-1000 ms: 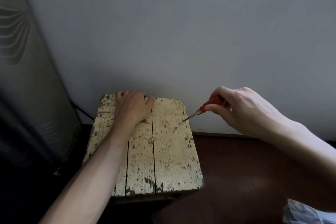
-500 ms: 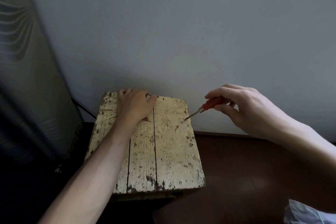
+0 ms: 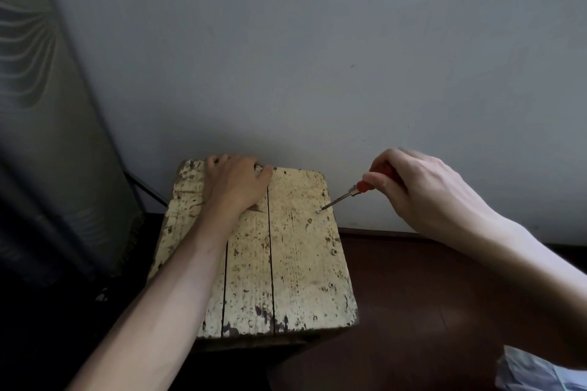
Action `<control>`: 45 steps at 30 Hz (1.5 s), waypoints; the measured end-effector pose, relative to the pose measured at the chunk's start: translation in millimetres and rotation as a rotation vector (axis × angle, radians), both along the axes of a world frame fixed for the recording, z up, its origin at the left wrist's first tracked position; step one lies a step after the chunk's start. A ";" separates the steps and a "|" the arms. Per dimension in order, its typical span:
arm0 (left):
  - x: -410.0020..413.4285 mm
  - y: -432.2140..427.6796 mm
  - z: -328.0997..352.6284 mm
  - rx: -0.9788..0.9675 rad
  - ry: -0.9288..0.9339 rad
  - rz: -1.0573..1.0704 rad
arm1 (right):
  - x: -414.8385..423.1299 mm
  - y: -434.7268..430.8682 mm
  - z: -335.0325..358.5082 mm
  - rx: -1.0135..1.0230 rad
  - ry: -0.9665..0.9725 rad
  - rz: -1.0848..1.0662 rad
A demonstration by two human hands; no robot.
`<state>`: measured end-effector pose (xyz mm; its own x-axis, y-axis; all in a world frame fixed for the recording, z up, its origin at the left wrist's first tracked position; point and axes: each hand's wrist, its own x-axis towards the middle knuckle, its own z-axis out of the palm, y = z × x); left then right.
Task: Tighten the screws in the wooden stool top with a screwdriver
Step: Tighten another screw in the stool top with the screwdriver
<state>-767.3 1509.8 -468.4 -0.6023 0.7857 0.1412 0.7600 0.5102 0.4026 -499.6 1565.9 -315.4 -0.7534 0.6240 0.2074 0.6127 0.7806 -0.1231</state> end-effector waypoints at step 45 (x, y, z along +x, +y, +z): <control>-1.9 1.8 -3.4 0.011 -0.009 -0.003 | -18.0 0.5 -4.4 -0.037 0.115 -0.012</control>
